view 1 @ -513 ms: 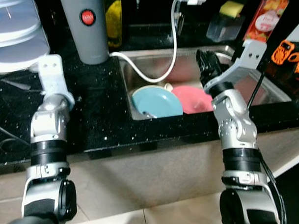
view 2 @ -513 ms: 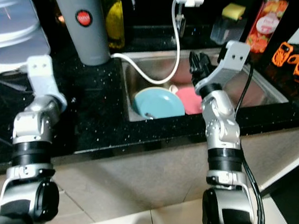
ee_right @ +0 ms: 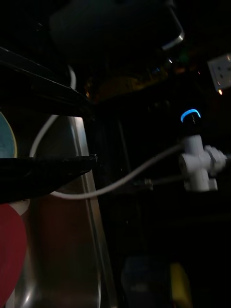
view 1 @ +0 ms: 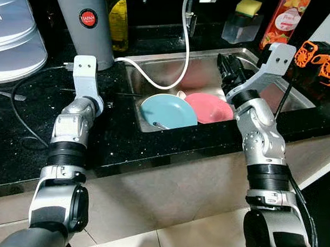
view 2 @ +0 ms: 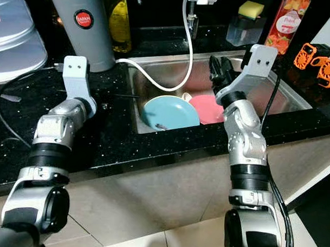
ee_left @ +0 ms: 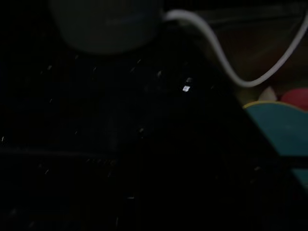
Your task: Kitchen organization
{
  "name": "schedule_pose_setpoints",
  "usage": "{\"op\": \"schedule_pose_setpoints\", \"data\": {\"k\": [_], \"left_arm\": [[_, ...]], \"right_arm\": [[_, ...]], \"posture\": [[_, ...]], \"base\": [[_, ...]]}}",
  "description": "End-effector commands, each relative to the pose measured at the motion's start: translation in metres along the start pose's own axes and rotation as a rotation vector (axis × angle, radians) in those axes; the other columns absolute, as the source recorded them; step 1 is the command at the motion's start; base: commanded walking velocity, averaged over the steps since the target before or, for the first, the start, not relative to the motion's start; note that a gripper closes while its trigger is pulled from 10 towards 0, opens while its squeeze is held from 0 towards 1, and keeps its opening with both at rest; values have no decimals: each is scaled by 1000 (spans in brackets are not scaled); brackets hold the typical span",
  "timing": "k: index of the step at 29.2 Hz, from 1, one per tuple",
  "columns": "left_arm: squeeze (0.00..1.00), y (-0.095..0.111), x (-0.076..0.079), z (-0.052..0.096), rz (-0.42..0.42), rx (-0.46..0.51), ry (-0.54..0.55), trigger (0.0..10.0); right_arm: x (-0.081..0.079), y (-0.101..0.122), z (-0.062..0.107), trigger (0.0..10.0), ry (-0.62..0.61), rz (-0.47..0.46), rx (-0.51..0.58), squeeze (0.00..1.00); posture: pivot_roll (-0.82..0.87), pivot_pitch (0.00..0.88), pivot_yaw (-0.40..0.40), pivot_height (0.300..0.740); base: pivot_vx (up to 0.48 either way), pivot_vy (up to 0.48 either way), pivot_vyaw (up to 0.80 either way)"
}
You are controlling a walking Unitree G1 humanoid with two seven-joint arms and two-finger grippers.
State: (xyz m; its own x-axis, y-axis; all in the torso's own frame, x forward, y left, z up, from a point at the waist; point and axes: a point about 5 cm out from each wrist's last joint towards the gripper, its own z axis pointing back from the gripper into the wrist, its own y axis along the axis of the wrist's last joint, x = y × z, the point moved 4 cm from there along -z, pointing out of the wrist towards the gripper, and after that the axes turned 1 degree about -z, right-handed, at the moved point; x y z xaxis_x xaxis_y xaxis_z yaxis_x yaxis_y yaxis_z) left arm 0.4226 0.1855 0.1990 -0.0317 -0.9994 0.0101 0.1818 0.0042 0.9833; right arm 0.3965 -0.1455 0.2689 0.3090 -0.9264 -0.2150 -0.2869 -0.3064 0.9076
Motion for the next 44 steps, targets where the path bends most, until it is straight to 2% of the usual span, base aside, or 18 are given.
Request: {"op": "schedule_pose_setpoints", "data": {"k": [1,4,5,8,11,12,13,14,16,18,19,21,24,28,31,34,39,44], "left_arm": [[0,16,5,4,5,85,-35,10000],[0,33,1,12,-47,167,-48,10000],[0,48,-2,24,-134,237,-67,10000],[0,69,-2,48,-311,323,-148,10000],[0,74,-9,56,-472,328,-174,10000],[0,74,-9,56,-472,328,-174,10000],[0,75,-30,52,-575,273,-117,10000],[0,75,-30,52,-575,273,-117,10000],[0,70,-58,46,-655,183,-60,10000],[0,64,-74,44,-624,127,-59,10000],[0,64,-74,44,-624,127,-59,10000],[0,57,-82,41,-507,91,-67,10000],[0,44,-86,32,-433,48,-63,10000],[0,41,-88,17,-450,35,-43,10000],[0,48,-96,14,-411,44,1,10000],[0,50,-97,12,-344,62,1,10000],[0,42,-88,7,-318,52,-44,10000],[0,41,-84,-3,-265,58,-35,10000]], "right_arm": [[-4,-2,1,10000,16,6,-11,0],[-3,-2,1,10000,15,6,-11,0],[-2,-1,2,10000,15,7,-10,0],[-2,-1,3,10000,16,5,-9,0],[-4,-2,2,10000,29,2,-13,0],[-4,-2,2,10000,29,2,-13,0],[-8,-4,1,10000,47,2,-17,0],[-8,-4,1,10000,47,2,-17,0],[-14,-5,-1,10000,70,3,-20,0],[-18,-6,-3,10000,87,1,-20,0],[-18,-6,-3,10000,87,1,-20,0],[-21,-6,-3,10000,98,0,-21,0],[-23,-7,-4,10000,107,0,-27,0],[-23,-7,-3,10000,111,3,-29,0],[-22,-6,-2,10000,110,8,-28,0],[-21,-6,1,10000,107,13,-30,0],[-21,-8,5,10000,114,17,-39,0],[-32,-8,12,10000,160,24,-50,0]], "posture": [[128,10,-28,740],[128,10,-28,740],[128,10,-28,740],[148,12,-27,740],[158,11,-31,740],[158,11,-31,740],[164,10,-34,740],[164,10,-34,740],[182,7,-41,740],[183,6,-41,740],[183,6,-41,740],[189,6,-49,740],[183,8,-55,740],[183,8,-55,740],[153,11,-45,740],[150,11,-43,740],[138,18,-39,740],[105,63,-35,740]], "base": [[0,0,0],[0,0,0],[0,0,0],[0,0,0],[0,0,0],[0,0,0],[0,0,0],[0,0,0],[0,0,0],[0,0,0],[0,0,0],[0,0,0],[0,0,0],[0,0,0],[0,0,0],[0,0,0],[0,0,0],[0,0,0]]}}
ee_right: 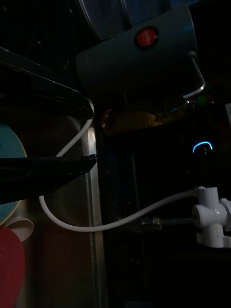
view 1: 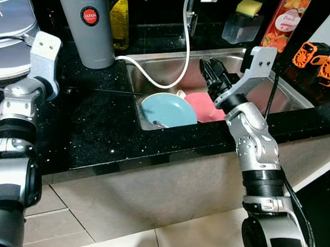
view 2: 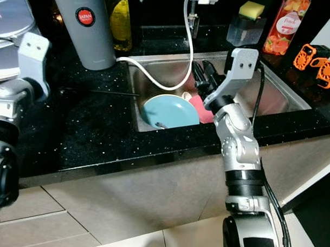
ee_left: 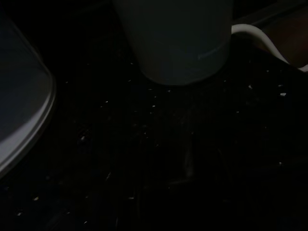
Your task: Kitchen organization
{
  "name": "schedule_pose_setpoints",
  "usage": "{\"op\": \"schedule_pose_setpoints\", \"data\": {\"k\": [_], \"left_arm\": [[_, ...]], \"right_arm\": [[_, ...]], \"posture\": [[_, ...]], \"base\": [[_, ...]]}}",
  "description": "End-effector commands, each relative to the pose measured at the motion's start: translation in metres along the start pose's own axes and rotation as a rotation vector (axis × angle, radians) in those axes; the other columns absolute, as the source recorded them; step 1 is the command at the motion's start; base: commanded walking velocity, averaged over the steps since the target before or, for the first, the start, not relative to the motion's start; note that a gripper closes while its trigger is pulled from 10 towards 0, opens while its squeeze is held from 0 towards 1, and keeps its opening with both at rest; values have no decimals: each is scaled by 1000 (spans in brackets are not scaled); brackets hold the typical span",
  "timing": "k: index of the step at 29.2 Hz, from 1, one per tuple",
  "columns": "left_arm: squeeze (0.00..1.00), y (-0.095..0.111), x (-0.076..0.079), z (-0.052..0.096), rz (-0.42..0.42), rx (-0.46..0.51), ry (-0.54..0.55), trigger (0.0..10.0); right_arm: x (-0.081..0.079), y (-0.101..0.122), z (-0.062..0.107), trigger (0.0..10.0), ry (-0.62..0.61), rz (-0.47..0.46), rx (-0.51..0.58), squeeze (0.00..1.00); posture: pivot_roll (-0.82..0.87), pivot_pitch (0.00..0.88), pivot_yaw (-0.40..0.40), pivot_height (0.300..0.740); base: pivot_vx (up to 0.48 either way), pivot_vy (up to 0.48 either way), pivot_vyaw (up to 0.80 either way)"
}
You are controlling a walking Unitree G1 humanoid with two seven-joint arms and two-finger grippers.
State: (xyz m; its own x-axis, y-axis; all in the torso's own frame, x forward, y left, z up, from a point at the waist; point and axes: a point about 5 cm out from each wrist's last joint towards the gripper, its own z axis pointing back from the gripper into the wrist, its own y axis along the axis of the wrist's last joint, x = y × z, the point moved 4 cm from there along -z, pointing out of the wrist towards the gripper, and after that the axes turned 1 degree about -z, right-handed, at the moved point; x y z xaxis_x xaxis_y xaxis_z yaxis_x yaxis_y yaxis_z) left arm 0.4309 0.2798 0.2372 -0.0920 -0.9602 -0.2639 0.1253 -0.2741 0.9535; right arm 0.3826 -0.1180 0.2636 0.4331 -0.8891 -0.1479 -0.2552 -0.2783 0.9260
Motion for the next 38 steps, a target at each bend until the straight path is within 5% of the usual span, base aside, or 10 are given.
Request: {"op": "schedule_pose_setpoints", "data": {"k": [1,8,19,26,33,38], "left_arm": [[0,5,10,-5,18,24,-13,10000],[0,7,9,-7,23,45,-11,10000],[0,-27,-4,-3,102,-56,96,10000],[0,-43,11,0,191,-123,-72,10000],[0,-47,29,5,156,-125,-228,10000],[0,-46,41,23,147,-94,-270,10000]], "right_arm": [[-4,1,4,10000,16,5,-8,0],[12,5,19,10000,-62,-55,-17,0],[30,-14,31,10000,-179,14,-137,0],[27,-11,27,10000,-167,18,-143,0],[27,-11,25,10000,-172,9,-133,0],[24,-14,18,10000,-156,-7,-131,0]], "posture": [[101,66,-35,740],[59,108,-26,740],[23,134,-29,740],[31,114,-28,740],[65,103,-23,740],[117,89,-37,740]], "base": [[0,0,0],[0,0,0],[0,0,0],[0,0,0],[0,0,0],[0,0,0]]}}
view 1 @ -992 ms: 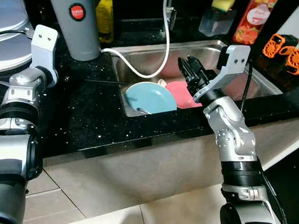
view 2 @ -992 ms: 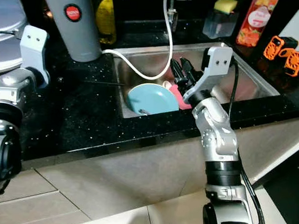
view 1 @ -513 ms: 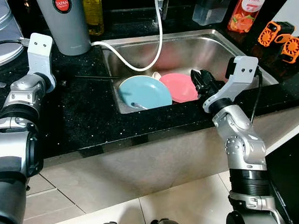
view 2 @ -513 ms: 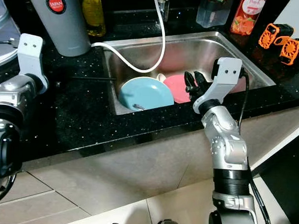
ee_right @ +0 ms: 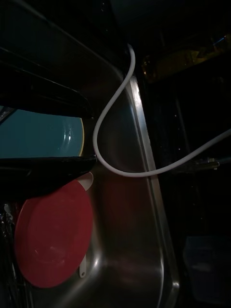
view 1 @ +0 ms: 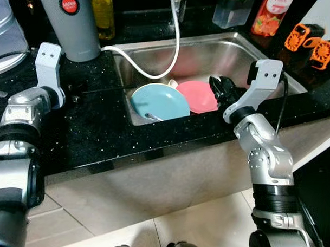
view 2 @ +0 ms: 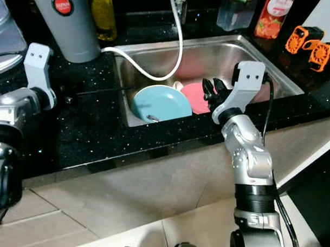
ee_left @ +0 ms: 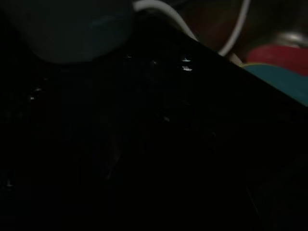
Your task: Kitchen organization
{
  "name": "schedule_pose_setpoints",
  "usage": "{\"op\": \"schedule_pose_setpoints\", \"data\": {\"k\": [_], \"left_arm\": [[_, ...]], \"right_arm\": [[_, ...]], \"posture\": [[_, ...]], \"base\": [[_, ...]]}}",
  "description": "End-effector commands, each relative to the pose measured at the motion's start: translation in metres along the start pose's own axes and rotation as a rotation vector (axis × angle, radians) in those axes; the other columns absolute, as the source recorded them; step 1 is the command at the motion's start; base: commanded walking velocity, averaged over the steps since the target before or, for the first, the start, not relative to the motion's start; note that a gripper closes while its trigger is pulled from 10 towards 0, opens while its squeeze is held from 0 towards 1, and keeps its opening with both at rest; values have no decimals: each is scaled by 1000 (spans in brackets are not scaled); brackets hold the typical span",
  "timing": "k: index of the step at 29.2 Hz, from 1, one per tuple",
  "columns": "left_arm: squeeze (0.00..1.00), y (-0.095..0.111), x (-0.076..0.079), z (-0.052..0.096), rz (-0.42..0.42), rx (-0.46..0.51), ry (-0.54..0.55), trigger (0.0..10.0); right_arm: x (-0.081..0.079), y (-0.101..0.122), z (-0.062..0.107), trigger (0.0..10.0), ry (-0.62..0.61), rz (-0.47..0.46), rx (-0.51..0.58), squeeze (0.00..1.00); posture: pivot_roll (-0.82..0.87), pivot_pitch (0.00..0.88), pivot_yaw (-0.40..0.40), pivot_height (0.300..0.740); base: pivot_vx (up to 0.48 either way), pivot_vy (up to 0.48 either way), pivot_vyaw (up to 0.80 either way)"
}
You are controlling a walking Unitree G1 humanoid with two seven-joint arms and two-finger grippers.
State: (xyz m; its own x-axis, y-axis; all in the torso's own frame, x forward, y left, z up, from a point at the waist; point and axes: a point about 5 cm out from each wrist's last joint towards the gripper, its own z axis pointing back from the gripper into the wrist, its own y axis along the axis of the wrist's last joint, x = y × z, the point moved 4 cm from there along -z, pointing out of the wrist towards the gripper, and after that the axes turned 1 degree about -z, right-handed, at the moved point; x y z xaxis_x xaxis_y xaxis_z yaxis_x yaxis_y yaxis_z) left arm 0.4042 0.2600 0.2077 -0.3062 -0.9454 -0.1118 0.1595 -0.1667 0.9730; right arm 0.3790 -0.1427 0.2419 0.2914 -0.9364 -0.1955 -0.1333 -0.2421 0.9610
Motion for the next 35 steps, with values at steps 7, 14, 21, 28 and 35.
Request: {"op": "schedule_pose_setpoints", "data": {"k": [7,14,21,28,35], "left_arm": [[0,-11,27,30,4,-24,-9,10000],[0,49,25,66,-169,169,0,10000],[0,50,28,80,-220,97,-215,10000],[0,0,-6,56,-101,-41,-181,10000],[0,-8,-8,37,-46,-46,-177,10000]], "right_arm": [[-9,-2,-12,10000,39,-19,5,0],[-14,-3,-17,10000,56,-30,12,0],[-17,-7,-21,10000,68,-41,12,0],[-18,-8,-21,10000,73,-43,15,0],[-7,-3,-14,10000,41,-23,25,0]], "posture": [[154,75,-53,740],[185,64,-56,740],[203,58,-57,740],[185,58,-54,740],[116,58,-37,740]], "base": [[0,0,0],[0,0,0],[0,0,0],[0,0,0],[0,0,0]]}}
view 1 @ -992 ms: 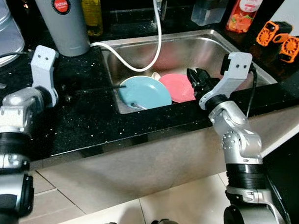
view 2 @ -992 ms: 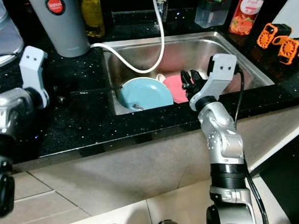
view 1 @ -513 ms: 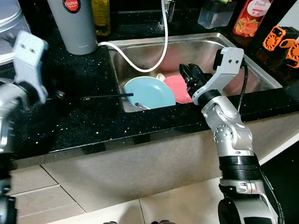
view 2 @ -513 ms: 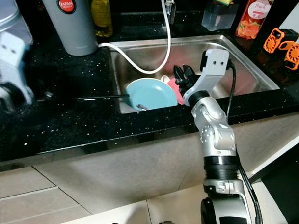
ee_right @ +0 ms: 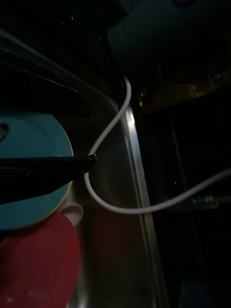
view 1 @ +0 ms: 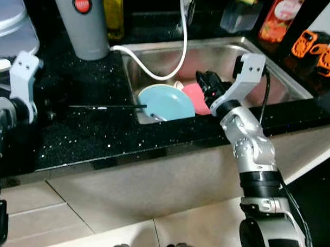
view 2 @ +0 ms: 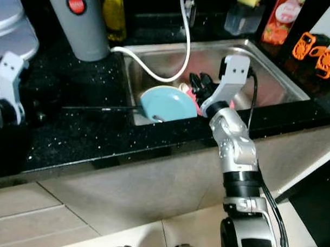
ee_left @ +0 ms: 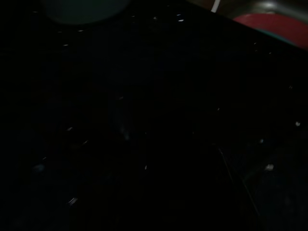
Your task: Kitchen organization
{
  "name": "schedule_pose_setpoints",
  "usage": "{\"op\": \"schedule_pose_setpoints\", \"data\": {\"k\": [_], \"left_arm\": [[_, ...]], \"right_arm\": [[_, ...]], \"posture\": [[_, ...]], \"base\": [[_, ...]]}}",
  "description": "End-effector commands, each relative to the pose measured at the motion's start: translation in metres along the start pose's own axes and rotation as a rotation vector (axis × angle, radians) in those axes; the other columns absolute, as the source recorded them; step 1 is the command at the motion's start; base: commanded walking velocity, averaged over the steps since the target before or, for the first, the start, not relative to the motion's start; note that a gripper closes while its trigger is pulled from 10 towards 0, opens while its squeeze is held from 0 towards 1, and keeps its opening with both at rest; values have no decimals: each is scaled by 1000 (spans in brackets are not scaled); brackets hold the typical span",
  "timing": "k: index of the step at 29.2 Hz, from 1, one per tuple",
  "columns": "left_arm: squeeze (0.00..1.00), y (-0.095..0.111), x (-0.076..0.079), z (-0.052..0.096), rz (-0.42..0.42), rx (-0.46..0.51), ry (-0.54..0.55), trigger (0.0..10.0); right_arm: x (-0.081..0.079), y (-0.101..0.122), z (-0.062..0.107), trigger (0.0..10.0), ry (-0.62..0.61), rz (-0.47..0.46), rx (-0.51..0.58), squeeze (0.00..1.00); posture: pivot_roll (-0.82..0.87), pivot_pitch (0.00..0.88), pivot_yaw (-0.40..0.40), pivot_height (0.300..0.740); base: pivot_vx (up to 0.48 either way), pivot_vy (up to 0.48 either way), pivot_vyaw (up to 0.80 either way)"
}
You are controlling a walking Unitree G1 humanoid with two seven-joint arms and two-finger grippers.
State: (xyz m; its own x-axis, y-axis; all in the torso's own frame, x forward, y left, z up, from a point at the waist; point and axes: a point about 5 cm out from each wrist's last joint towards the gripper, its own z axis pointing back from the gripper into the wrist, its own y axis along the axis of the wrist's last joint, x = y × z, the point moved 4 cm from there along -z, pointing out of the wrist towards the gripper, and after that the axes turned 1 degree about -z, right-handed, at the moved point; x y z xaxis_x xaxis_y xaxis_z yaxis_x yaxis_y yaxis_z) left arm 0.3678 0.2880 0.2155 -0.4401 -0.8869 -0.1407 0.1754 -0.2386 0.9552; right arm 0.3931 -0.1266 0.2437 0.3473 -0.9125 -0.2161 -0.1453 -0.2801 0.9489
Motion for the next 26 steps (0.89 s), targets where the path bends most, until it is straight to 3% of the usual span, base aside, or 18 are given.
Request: {"op": "schedule_pose_setpoints", "data": {"k": [1,3,5,6,7,15,23,24,25,26], "left_arm": [[0,-4,8,-8,16,0,-42,10000],[0,-3,10,-10,-6,7,-82,10000],[647,4,8,-11,-44,38,-116,10000],[647,4,8,-11,-44,38,-116,10000],[1000,6,8,-12,-43,49,-123,10000],[1000,21,9,-12,-36,105,-208,10000],[1000,8,9,-15,-70,21,-233,10000],[914,3,9,-16,-69,1,-242,10000],[443,-3,11,-16,-68,-25,-266,10000],[443,-6,13,-16,-67,-42,-285,10000]], "right_arm": [[4,1,4,10000,-14,11,1,0],[8,3,6,10000,-27,20,4,0],[11,6,9,10000,-37,28,14,0],[11,6,9,10000,-37,28,14,0],[11,6,9,10000,-38,28,16,0],[12,8,11,10000,-43,32,23,0],[11,9,12,10000,-45,34,26,0],[11,9,13,10000,-46,34,25,0],[11,9,13,10000,-46,34,25,0],[12,9,13,10000,-47,35,24,0]], "posture": [[116,58,-37,740],[95,56,-28,740],[87,54,-24,740],[87,54,-24,740],[83,51,-20,740],[75,45,-15,740],[71,46,-10,740],[69,48,-11,740],[68,49,-11,740],[68,50,-11,740]], "base": [[0,0,0],[0,0,0],[0,0,0],[0,0,0],[0,0,0],[0,0,0],[0,0,0],[0,0,0],[0,0,0],[0,0,0]]}}
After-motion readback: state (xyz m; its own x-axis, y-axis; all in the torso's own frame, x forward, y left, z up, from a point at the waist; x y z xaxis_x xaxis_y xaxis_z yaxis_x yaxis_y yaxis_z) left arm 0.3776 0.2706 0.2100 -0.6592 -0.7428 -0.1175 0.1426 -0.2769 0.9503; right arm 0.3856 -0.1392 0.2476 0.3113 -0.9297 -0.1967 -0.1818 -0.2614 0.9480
